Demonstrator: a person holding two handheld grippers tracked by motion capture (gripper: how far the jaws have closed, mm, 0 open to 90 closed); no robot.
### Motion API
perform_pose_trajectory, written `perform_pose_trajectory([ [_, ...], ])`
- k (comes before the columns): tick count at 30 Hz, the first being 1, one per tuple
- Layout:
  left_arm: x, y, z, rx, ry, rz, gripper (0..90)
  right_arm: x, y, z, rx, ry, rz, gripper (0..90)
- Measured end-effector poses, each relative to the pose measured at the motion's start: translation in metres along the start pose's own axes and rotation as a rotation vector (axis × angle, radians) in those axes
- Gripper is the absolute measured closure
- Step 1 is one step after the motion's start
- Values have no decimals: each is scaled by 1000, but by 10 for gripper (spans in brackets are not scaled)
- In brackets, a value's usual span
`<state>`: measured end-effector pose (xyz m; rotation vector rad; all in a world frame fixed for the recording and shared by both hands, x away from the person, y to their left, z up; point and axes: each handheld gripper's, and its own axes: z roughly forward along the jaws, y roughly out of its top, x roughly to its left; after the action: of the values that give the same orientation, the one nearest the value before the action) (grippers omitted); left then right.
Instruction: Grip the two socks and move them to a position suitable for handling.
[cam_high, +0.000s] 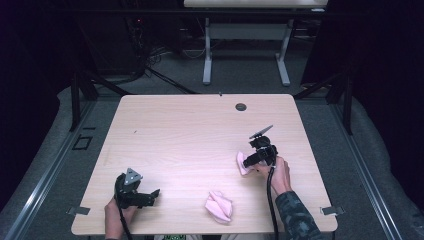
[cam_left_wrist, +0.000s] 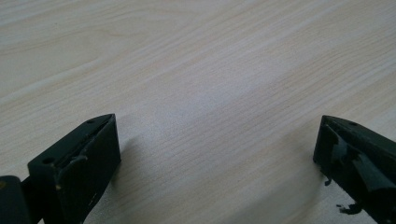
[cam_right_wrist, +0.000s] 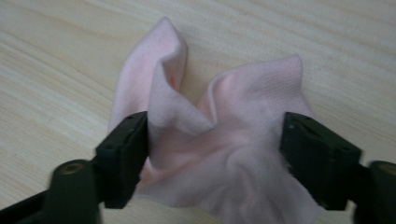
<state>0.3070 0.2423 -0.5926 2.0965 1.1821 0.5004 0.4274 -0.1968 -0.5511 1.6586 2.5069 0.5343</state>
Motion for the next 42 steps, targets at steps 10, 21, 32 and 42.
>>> perform_pose_trajectory([
  [10, 0, 0, 0, 0, 0, -1, 4, -1, -6, -3, -37, -80, -47, 635],
  [21, 0, 0, 0, -1, 1, -2, 4, 17, -4, -25, -113, 24, -76, 780],
  [32, 0, 0, 0, -1, 0, -3, 4, 89, 16, -54, -206, 119, -252, 775],
  [42, 0, 0, 0, -1, 0, 2, 4, 113, 19, 10, -73, 126, -315, 751],
])
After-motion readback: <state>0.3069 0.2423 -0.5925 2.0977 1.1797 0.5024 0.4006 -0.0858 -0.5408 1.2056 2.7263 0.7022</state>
